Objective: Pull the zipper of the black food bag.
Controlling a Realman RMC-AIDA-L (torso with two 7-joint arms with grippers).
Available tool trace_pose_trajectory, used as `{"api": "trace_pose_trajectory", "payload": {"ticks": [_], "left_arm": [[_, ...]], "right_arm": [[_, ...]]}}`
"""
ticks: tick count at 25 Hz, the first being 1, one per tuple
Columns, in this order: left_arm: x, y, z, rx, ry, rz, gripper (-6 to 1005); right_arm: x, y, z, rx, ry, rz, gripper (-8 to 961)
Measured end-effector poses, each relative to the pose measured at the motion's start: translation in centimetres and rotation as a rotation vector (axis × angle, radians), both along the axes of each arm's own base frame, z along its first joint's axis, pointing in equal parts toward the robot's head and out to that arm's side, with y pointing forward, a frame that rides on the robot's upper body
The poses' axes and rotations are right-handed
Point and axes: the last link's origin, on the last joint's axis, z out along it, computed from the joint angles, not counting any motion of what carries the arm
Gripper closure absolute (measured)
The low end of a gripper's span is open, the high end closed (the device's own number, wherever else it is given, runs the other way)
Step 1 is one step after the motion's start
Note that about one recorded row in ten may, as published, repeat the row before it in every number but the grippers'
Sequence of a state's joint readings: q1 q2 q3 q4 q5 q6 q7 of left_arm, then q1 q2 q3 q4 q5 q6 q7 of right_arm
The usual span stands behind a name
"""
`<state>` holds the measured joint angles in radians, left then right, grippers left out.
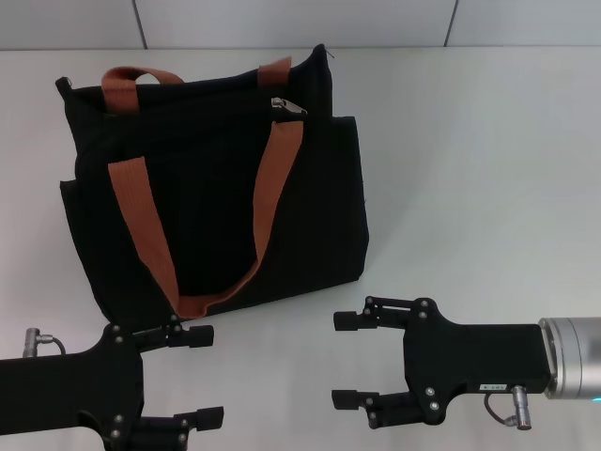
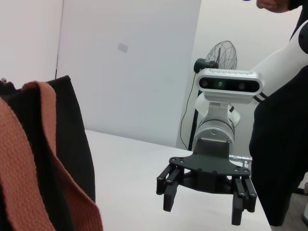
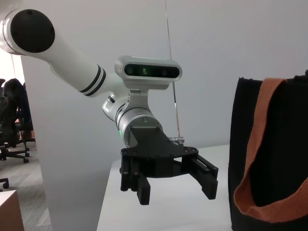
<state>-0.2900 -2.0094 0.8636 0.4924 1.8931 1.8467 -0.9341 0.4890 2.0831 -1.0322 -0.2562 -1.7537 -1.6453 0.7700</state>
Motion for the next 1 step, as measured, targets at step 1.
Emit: {"api": "trace_pose_trajectory", "payload": {"ticks": [1], "left_arm": [[0.00,0.00,0.00,0.000,0.000,0.000,172]], "right_arm": [[0.00,0.01,0.00,0.000,0.000,0.000,170]]}}
